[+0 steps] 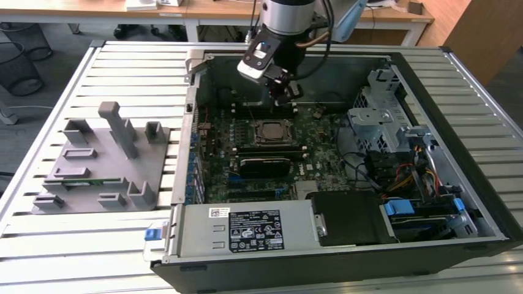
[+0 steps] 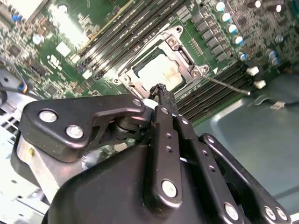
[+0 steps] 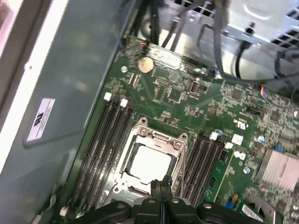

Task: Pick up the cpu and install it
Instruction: 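Install the first cpu locking lever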

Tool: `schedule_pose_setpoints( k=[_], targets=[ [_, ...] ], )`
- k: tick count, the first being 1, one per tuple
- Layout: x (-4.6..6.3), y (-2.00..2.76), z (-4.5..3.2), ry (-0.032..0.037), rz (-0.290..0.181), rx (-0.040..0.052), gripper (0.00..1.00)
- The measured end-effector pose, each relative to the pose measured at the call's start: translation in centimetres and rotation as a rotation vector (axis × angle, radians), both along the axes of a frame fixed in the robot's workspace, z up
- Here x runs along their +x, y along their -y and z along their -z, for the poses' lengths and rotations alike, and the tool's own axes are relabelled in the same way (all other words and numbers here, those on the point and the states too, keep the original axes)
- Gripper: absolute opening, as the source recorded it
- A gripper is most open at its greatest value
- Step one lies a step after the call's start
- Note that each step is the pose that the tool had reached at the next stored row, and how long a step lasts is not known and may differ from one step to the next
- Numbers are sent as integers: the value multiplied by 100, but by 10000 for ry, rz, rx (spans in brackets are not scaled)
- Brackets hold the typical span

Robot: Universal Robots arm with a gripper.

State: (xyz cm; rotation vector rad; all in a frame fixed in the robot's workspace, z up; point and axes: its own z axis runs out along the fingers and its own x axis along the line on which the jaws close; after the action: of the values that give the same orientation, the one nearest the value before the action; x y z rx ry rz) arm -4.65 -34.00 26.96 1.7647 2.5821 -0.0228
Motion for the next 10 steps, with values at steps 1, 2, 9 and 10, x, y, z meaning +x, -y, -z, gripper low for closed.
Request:
schedule_pose_setpoints(
  k=[1, 2, 9, 10],
  targets=[
    [0, 0, 1, 0, -179, 0, 11],
    [0, 0, 2, 0, -359, 1, 11],
    [0, 0, 10, 0, -1629, -1, 11],
    [0, 0, 11, 0, -1809, -2, 11]
  ],
)
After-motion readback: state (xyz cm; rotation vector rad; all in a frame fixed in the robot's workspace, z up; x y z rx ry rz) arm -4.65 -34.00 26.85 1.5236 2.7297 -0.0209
